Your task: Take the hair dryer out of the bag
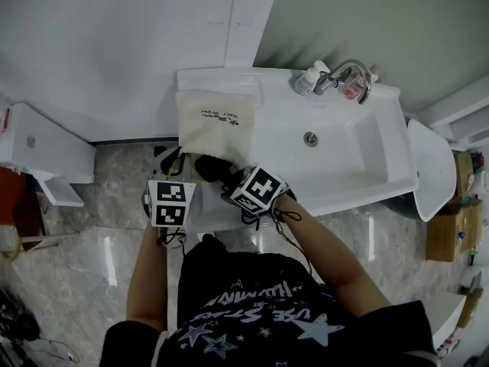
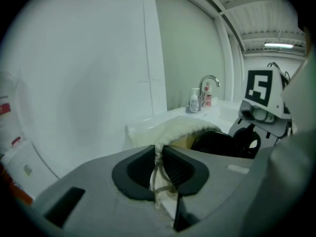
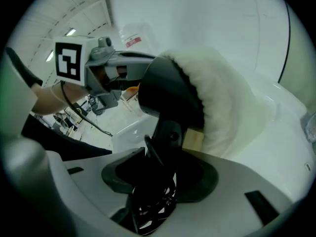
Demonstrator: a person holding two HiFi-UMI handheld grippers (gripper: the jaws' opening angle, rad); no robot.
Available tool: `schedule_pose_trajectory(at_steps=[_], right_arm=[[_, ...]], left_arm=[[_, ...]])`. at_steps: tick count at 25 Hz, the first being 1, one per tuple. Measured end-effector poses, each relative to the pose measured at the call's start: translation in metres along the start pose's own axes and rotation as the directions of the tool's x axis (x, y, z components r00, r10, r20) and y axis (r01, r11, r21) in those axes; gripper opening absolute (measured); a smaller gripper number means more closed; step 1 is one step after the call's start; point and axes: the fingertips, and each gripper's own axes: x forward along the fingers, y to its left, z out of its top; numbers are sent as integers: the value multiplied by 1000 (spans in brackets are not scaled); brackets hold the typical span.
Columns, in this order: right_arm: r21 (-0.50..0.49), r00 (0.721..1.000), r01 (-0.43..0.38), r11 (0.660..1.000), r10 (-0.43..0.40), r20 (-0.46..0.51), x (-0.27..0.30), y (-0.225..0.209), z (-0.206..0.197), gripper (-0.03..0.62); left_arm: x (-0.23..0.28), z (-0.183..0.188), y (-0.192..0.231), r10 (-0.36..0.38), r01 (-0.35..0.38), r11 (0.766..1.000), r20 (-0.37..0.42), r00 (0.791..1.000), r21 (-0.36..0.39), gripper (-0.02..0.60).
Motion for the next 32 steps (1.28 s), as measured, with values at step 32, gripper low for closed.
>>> schedule_pose_trajectory(at_steps=[32], right_arm=[[-300,955,-127,946,199,221,-96,104,-82,187]], left_arm=[[-57,-42,-39,144,-159,974,-101,984,-159,229]])
